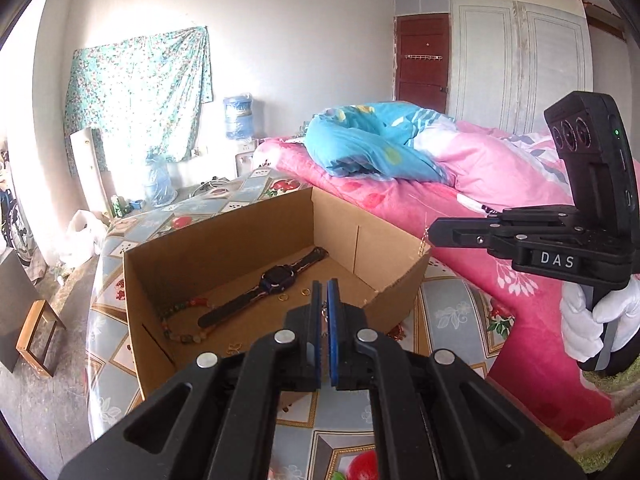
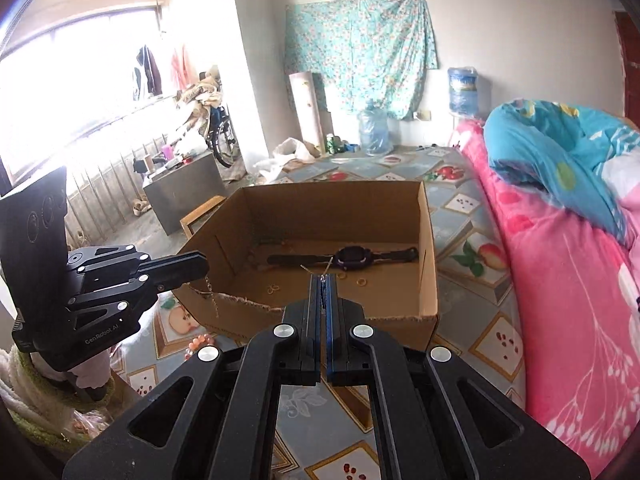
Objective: Organize jewelry
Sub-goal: 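Carry the chain and clasp into the box and open both tools, then lift both tools out of the box toward the pink bead bracelet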
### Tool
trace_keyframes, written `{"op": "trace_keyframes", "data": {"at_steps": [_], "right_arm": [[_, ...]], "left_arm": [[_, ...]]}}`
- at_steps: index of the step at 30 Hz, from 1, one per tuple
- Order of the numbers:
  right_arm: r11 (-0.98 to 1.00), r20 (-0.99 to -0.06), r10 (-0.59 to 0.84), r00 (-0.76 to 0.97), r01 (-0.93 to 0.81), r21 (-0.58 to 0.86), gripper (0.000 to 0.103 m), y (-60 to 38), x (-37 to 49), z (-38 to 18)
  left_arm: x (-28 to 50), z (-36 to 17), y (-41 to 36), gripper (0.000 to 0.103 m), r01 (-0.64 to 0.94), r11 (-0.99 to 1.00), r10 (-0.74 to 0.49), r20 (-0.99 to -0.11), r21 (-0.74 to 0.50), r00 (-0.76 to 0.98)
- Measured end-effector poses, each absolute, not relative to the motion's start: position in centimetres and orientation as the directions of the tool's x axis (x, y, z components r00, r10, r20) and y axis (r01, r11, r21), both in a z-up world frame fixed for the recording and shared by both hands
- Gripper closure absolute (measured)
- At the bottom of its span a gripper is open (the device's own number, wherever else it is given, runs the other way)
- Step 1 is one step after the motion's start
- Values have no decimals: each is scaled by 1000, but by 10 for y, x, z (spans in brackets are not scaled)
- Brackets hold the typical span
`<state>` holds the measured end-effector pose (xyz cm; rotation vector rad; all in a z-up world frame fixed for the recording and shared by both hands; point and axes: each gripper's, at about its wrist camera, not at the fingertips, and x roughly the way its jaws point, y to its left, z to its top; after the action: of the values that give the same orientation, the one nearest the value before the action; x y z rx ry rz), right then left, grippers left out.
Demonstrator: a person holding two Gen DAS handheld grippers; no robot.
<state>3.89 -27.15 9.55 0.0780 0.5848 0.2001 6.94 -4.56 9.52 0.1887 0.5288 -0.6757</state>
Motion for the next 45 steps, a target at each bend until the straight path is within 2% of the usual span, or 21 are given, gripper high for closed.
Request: {"op": "trace_keyframes", "data": {"at_steps": [3, 6, 11, 17, 26, 30, 35, 40, 45], "right_arm": [[968, -540, 253, 803, -204, 149, 103, -274, 61, 99], [960, -577, 278, 768, -226, 162, 103, -275, 86, 93], [951, -664, 302, 685, -264, 160, 103, -269, 120, 77], [948, -746, 284, 603, -292, 125, 103, -255, 143, 61], [942, -798, 258, 545, -327, 81, 102, -250, 163, 45], [941, -803, 260, 536, -329, 85, 99, -252, 167, 42], [941, -805, 262, 532, -326, 91, 99, -253, 170, 41], [943, -777, 280, 563, -313, 113, 99, -260, 165, 52], [944, -697, 311, 647, -298, 144, 97, -276, 142, 80]], "left_arm": [[96, 102, -46, 101, 659, 752, -548, -559, -4, 622], [135, 101, -50, 101, 680, 730, -558, -639, -74, 529], [197, 81, -66, 103, 670, 728, -495, -786, -143, 371], [241, 54, -81, 103, 653, 742, -407, -877, -153, 257], [277, 29, -87, 102, 604, 773, -350, -925, -195, 150], [286, 24, -82, 100, 566, 782, -376, -921, -260, 96], [291, 21, -78, 97, 550, 789, -384, -919, -273, 94], [289, 31, -73, 96, 549, 794, -394, -909, -262, 137], [273, 62, -62, 95, 573, 791, -419, -872, -215, 252]]}}
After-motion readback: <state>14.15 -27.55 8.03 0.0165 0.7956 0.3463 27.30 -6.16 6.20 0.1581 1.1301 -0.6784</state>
